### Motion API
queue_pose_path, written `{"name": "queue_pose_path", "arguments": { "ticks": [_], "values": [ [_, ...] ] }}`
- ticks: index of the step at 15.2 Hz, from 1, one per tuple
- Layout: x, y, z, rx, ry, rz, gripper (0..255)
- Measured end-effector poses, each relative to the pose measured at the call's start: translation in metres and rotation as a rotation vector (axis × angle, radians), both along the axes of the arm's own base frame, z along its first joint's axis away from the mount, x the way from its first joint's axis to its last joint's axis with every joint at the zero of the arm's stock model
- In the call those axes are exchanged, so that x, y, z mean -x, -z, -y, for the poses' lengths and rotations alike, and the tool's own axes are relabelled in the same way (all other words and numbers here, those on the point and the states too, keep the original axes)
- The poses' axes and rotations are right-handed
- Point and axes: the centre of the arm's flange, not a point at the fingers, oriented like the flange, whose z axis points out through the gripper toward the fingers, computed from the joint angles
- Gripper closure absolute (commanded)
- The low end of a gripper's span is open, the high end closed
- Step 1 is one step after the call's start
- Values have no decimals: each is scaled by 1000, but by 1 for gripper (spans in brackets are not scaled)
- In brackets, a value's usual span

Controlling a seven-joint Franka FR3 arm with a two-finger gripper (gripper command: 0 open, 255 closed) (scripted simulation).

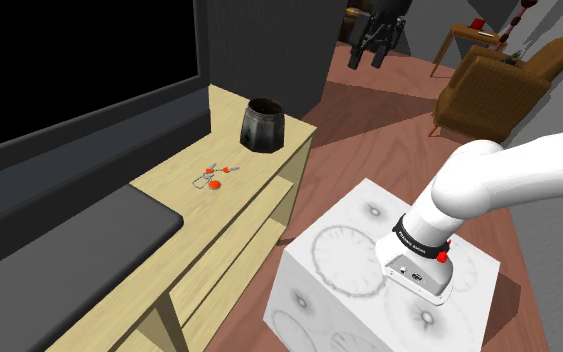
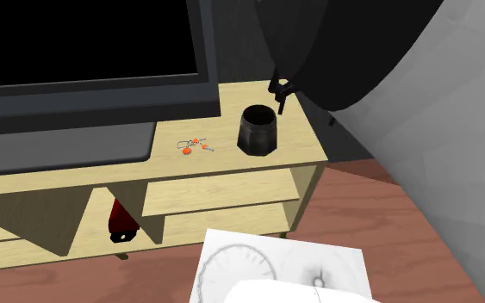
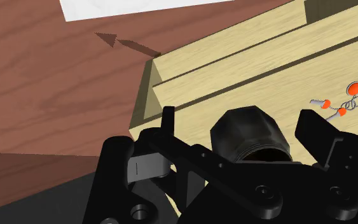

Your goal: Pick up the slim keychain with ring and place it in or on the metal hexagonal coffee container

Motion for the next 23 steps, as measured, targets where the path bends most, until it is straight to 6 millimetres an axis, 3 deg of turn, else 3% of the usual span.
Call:
{"name": "queue_pose_path", "arguments": {
  "ticks": [5, 23],
  "values": [
    [-14, 21, -29, 6, -14, -3, 0],
    [-85, 154, -219, 40, -96, -12, 0]
  ]
}}
